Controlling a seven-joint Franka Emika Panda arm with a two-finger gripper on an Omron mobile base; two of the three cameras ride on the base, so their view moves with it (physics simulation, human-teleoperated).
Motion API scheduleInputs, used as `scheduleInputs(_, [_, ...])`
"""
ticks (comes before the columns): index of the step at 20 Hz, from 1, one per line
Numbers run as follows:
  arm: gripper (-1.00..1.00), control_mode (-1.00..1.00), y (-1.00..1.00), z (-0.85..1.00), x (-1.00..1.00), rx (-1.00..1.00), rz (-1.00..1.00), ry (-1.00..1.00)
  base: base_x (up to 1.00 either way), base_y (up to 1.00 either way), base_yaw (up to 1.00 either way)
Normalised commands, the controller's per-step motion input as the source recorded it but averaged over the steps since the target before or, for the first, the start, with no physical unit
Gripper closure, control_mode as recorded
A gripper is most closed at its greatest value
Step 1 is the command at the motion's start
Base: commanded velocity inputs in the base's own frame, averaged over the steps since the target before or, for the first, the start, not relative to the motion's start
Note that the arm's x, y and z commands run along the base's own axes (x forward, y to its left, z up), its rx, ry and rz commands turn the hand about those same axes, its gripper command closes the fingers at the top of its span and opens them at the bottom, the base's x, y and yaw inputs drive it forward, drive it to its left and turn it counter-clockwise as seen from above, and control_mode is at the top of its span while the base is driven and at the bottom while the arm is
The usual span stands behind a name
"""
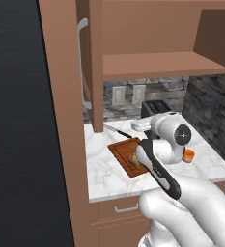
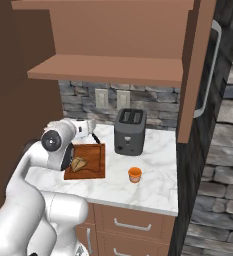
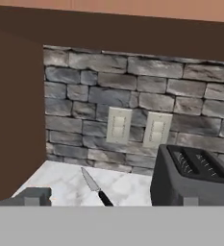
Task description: Pick the bread, place it on the cutting board, pick the jam, place it on the counter, and close the cabinet.
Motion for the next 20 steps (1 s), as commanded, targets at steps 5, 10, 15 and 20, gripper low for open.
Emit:
scheduleInputs(5, [-1.00, -1.00, 0.00, 0.11, -0.39, 0.00, 0.00, -0.22, 0.00, 0.00, 0.00])
scheduleInputs(10, [-1.00, -1.00, 0.00, 0.06, -0.35, 0.00, 0.00, -0.19, 0.00, 0.00, 0.00])
scheduleInputs(15, [-1.00, -1.00, 0.04, 0.15, -0.24, 0.00, 0.00, -0.14, 0.00, 0.00, 0.00])
scheduleInputs(20, [-1.00, -1.00, 0.11, 0.22, -0.31, 0.00, 0.00, -0.03, 0.00, 0.00, 0.00])
